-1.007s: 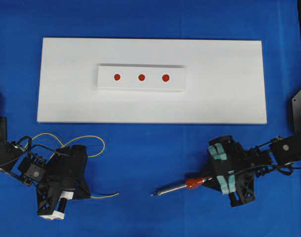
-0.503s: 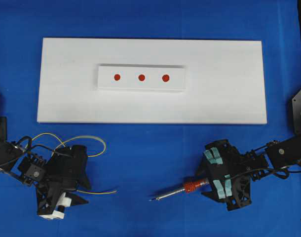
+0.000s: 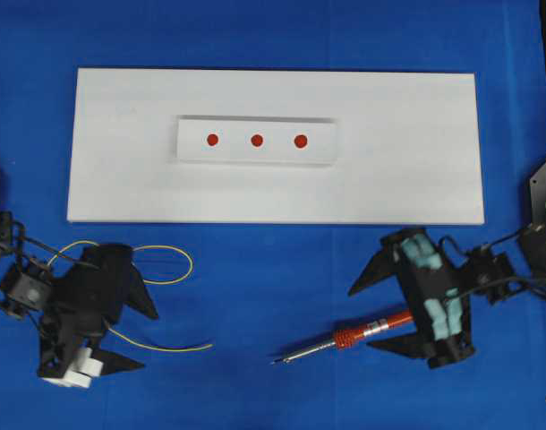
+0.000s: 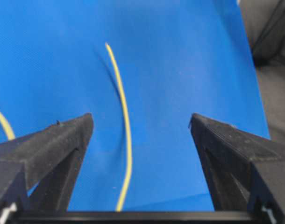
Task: Touch the tip of the soldering iron to the tip of the solder at the mark.
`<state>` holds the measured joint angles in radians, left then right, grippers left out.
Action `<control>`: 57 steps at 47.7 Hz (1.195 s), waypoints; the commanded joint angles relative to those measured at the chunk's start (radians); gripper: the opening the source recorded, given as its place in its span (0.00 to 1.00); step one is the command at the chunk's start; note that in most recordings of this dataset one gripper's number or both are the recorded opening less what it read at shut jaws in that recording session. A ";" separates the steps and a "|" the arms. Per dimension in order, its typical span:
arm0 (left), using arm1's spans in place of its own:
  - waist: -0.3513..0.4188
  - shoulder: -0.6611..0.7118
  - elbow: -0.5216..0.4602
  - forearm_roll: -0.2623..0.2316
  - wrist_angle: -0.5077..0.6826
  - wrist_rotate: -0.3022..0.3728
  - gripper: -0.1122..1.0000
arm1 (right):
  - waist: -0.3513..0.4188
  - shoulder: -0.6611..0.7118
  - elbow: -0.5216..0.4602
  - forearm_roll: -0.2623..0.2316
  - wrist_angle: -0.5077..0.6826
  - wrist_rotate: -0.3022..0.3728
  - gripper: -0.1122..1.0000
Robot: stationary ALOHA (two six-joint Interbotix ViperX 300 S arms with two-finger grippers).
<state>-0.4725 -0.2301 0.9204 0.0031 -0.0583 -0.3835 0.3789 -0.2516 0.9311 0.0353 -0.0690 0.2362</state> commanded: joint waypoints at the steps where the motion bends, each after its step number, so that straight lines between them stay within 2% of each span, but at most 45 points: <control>1: 0.029 -0.083 -0.005 0.000 0.025 0.041 0.82 | -0.041 -0.097 -0.003 -0.025 0.028 -0.012 0.84; 11: 0.132 -0.221 0.049 0.000 0.031 0.161 0.81 | -0.169 -0.270 0.038 -0.077 0.040 -0.055 0.84; 19: 0.225 -0.350 0.107 0.000 0.031 0.244 0.81 | -0.287 -0.422 0.092 -0.107 0.043 -0.063 0.84; 26: 0.284 -0.485 0.173 0.000 0.029 0.304 0.80 | -0.354 -0.568 0.156 -0.143 0.049 -0.064 0.83; 31: 0.316 -0.612 0.225 0.000 0.031 0.344 0.80 | -0.394 -0.657 0.212 -0.150 0.055 -0.064 0.83; 43: 0.382 -0.856 0.357 0.000 0.041 0.377 0.80 | -0.469 -0.769 0.339 -0.144 0.038 -0.055 0.83; 49: 0.405 -0.940 0.419 0.000 0.049 0.376 0.80 | -0.477 -0.761 0.379 -0.140 0.003 -0.055 0.83; 57: 0.434 -0.986 0.471 0.000 0.051 0.367 0.80 | -0.477 -0.729 0.411 -0.126 -0.054 -0.054 0.83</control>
<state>-0.0537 -1.2118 1.3913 0.0031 -0.0031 -0.0138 -0.0951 -1.0032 1.3453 -0.0966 -0.0936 0.1795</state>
